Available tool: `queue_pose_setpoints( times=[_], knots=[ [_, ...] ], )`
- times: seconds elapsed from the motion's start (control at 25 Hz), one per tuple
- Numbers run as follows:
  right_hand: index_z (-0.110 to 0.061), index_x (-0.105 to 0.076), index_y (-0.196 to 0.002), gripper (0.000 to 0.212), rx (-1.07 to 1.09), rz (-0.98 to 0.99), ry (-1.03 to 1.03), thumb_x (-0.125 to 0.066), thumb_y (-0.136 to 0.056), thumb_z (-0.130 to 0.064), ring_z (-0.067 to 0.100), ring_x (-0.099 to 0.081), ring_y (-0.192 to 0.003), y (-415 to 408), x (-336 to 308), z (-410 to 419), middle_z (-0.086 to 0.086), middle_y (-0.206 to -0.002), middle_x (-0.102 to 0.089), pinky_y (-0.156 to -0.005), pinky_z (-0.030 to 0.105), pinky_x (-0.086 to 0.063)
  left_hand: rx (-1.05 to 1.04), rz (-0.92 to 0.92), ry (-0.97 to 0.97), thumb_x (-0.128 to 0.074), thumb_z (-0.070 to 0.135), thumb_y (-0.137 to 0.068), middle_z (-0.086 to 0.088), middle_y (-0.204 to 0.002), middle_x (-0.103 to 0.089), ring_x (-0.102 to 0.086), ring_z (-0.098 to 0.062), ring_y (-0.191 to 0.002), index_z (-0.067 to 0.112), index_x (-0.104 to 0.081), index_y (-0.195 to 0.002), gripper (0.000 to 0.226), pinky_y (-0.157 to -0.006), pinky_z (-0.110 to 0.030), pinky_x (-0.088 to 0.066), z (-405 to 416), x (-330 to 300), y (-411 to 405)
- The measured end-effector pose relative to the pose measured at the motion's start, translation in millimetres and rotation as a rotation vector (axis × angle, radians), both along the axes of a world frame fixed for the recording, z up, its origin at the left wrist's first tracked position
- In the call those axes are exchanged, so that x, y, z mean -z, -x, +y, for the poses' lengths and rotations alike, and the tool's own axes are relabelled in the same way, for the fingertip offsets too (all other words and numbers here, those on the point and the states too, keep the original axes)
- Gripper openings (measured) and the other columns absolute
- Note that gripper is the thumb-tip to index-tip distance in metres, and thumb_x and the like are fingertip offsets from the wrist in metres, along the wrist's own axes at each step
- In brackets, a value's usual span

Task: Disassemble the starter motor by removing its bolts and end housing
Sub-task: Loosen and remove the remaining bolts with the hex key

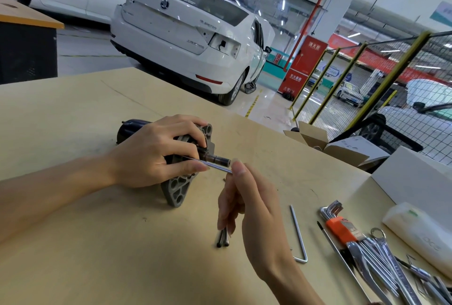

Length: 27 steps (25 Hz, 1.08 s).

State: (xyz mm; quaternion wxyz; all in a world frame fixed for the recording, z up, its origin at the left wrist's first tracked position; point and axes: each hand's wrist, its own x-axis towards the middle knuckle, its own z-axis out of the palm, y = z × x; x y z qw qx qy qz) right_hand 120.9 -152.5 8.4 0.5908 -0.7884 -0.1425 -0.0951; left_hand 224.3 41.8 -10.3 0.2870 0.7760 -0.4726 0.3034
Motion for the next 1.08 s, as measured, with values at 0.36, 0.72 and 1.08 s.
queue_pose_setpoints(
  times=[0.36, 0.72, 1.08],
  knots=[
    [-0.011, -0.047, -0.067, 0.057, 0.009, 0.024, -0.034, -0.043, -0.081, -0.065, 0.023, -0.048, -0.048, -0.2, 0.7, 0.9, 0.002, -0.051, -0.052, -0.048, 0.032, -0.038, 0.005, 0.005, -0.005, -0.058, 0.040, -0.092, -0.001, -0.110, -0.067, -0.049, -0.021, -0.133, 0.014, -0.076, -0.081, 0.033, -0.101, -0.048, -0.046, -0.8, 0.1, -1.2],
    [-0.016, -0.053, -0.071, 0.055, -0.003, 0.055, -0.051, -0.037, -0.082, -0.067, 0.020, -0.051, -0.047, 2.8, 1.9, 4.6, 0.002, -0.052, -0.053, -0.044, 0.029, -0.037, 0.006, 0.010, 0.000, -0.059, 0.039, -0.092, -0.002, -0.109, -0.067, -0.051, -0.023, -0.131, 0.012, -0.076, -0.080, 0.033, -0.102, -0.047, -0.046, -0.9, -1.3, -1.0],
    [-0.017, -0.056, -0.072, 0.029, -0.008, 0.023, -0.033, -0.043, -0.077, -0.043, 0.021, -0.047, -0.047, 3.6, 2.0, 2.9, 0.003, -0.049, -0.052, -0.046, 0.031, -0.035, 0.001, 0.010, -0.004, -0.058, 0.040, -0.092, -0.002, -0.109, -0.067, -0.049, -0.021, -0.132, 0.014, -0.076, -0.081, 0.033, -0.104, -0.042, -0.044, -0.5, -0.4, -1.1]
  ],
)
